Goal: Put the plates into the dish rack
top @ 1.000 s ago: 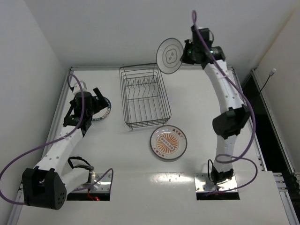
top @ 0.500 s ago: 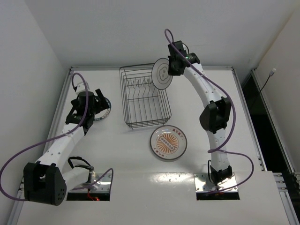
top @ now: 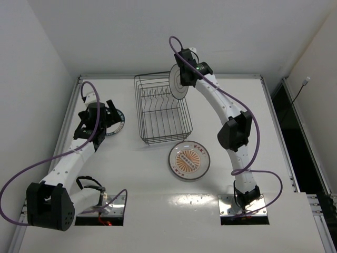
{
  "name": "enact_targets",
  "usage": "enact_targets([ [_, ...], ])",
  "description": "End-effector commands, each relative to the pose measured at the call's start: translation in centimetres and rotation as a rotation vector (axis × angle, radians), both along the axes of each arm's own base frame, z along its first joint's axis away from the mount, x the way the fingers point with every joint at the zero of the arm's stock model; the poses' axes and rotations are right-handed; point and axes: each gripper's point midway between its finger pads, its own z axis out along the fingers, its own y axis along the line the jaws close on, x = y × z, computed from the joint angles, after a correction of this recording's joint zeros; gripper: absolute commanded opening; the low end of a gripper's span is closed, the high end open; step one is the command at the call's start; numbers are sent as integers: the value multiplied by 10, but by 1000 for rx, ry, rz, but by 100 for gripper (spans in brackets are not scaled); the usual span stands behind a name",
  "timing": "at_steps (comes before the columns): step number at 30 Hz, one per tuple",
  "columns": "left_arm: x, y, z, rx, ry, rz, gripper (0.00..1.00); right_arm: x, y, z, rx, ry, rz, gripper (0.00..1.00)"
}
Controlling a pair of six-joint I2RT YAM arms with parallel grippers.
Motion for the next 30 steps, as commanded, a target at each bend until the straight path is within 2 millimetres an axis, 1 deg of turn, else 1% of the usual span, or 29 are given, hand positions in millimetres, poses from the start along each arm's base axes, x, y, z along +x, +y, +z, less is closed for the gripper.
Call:
enact_targets([
  [1,7,1,27,20,-66,5,99,4,-14,28,-14,-66,-61,0],
  [4,7,0,26,16,-66,-3,99,2,-14,26,-14,-54,-54,0],
  [5,7,0,26,16,-66,-3,99,0,-14,32,-9,-63,-54,0],
  [6,8,-1,31,15,-75,-3,99,1,-16,32,-14,-66,-61,0],
  [7,8,-1,31,15,-75,-3,99,-1,-15,32,-9,-63,-55,0],
  [8,7,0,29,16,-66,-3,99,-3,-16,38,-3,-74,-55,0],
  [10,7,0,29,16,-66,-3,99,0,-14,37,-2,-75,-55,0],
  [11,6,0,32,15,-75,-3,99,0,-17,35,-16,-69,-63,0],
  [12,5,0,28,16,-66,-3,99,-2,-18,34,-20,-61,-63,0],
  [13,5,0,28,16,-66,-3,99,-2,-18,34,-20,-61,-63,0],
  [14,4,2,31,21,-76,8,99,-3,-18,40,-15,-70,-63,0],
  [18,2,4,29,26,-66,16,99,-1,-19,46,-11,-92,-72,0],
  [20,1,4,32,25,-75,16,99,0,-17,47,2,-99,-64,0],
  [21,1,4,32,25,-75,16,99,-1,-11,51,7,-109,-54,0],
  [23,1,4,35,24,-84,16,99,-1,-12,51,1,-112,-61,0],
  [26,-1,4,33,25,-75,16,99,-2,-15,51,-10,-108,-69,0],
  [27,-1,4,33,25,-75,16,99,-2,-17,51,-17,-112,-78,0],
  [28,-1,4,33,25,-75,16,99,-4,-20,56,-23,-116,-86,0],
  [30,-2,5,36,24,-84,16,99,-5,-26,55,-18,-113,-101,0],
])
